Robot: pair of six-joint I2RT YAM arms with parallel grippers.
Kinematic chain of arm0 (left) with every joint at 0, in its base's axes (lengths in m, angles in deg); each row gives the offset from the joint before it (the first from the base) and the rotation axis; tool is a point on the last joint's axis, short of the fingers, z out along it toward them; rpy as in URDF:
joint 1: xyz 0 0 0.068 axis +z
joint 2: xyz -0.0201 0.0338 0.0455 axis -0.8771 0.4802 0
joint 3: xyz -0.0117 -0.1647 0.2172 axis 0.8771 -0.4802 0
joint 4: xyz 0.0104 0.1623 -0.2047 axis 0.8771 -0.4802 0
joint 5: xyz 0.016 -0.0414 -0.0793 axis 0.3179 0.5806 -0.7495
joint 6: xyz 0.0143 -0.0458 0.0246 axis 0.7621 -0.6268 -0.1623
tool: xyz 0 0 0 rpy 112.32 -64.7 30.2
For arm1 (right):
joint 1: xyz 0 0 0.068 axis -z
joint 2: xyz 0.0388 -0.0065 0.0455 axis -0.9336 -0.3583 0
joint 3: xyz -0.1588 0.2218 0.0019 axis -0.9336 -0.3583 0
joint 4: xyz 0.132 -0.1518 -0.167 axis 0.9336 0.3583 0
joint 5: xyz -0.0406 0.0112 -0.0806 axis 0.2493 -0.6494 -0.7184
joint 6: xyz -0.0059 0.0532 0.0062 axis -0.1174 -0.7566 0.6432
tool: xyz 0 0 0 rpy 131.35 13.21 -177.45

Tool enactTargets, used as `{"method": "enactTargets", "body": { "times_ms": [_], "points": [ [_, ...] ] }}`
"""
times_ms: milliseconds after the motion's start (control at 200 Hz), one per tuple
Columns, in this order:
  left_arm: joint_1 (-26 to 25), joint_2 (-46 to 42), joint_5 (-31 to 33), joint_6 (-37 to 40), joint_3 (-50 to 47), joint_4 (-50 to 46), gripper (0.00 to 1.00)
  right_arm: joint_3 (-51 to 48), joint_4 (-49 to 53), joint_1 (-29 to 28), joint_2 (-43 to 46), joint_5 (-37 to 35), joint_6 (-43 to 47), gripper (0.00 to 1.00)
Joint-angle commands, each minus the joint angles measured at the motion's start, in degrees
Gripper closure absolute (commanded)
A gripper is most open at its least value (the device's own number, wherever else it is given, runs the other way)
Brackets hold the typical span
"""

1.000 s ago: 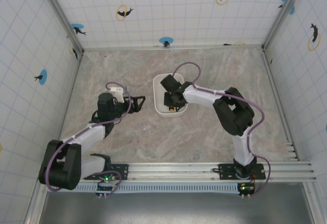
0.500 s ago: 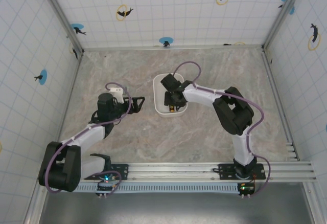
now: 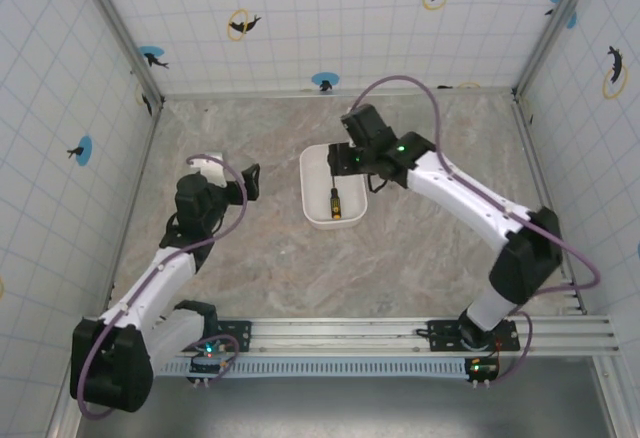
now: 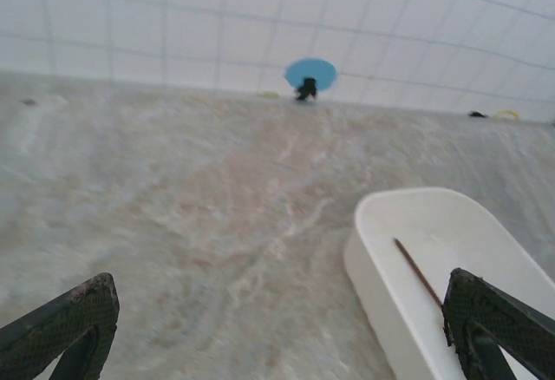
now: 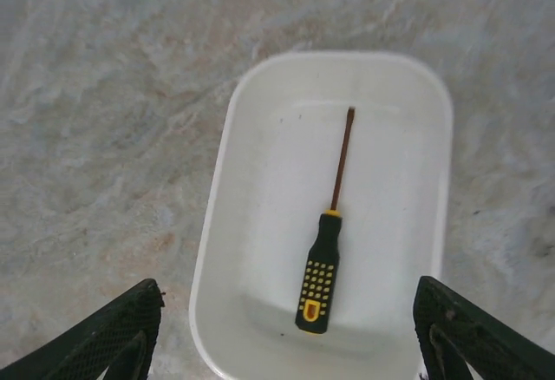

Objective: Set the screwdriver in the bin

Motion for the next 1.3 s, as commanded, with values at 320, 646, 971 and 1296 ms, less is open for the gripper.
{"method": "enactTargets", "body": {
  "times_ms": [320, 646, 971, 1296],
  "points": [
    [3.7, 1.8, 10.9, 16.1, -9.6, 21.9, 0.02, -45.8, -41.9, 27.4, 29.1, -0.8, 21.0, 0.2],
    [15.8, 8.1, -2.4, 11.6, -14.8, 34.7, 0.03, -62.2, -69.3, 38.9, 22.9, -2.1, 22.4, 0.2],
    [18.4, 21.6, -7.4, 9.5, -16.1, 48.4, 0.03, -69.4, -95.9, 39.7, 8.5, -7.1, 22.1, 0.2],
    [18.9, 27.2, -9.4, 9.8, -13.9, 49.4, 0.03, -67.6, -93.9, 40.3, 6.7, -7.7, 20.7, 0.19]
  ]
}}
